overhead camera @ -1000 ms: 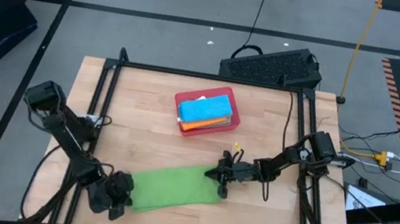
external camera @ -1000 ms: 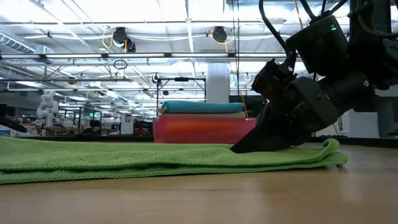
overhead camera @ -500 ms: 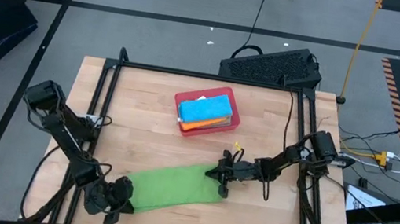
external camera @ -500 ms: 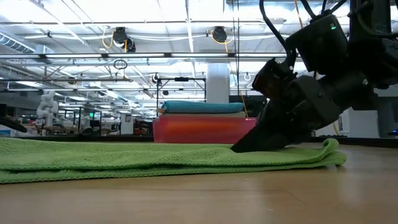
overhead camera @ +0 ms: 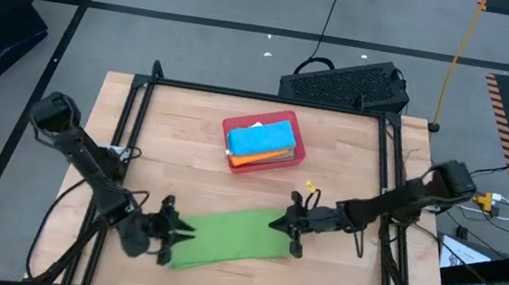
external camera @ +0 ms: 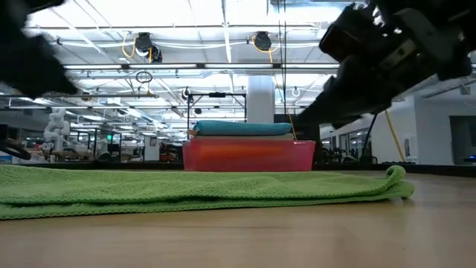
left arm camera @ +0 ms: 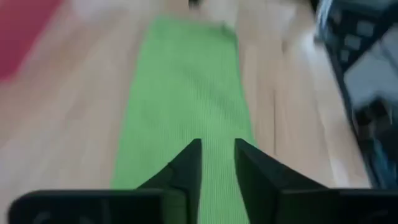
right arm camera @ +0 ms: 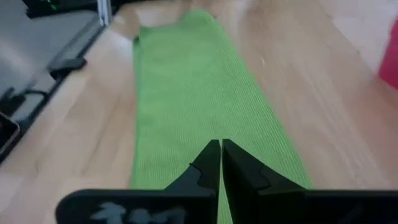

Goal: Fold microfiber towels
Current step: Fold the green microfiber cloth

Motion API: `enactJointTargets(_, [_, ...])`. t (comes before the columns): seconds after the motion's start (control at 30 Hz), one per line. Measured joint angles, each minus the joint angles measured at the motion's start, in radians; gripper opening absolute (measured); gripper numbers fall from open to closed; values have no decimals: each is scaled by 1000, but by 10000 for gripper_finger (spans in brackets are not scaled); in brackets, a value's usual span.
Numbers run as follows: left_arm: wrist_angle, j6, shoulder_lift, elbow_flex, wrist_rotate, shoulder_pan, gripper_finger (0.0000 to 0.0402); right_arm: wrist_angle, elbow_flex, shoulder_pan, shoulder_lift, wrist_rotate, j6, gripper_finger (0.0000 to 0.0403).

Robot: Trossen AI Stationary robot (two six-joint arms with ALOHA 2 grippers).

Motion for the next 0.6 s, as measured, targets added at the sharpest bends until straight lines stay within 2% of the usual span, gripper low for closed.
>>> enactJointTargets(0.2, [241, 249, 79, 32, 53, 160, 158, -368, 0, 55, -167, 123, 66, 8])
enactJointTargets(0.4, [221, 431, 220, 236, 62, 245, 195, -654, 0, 115, -338, 232, 117, 8])
enactJointTargets(0.6, [176, 489, 382, 436, 76, 282, 215, -723, -37, 146, -438, 257, 112, 8])
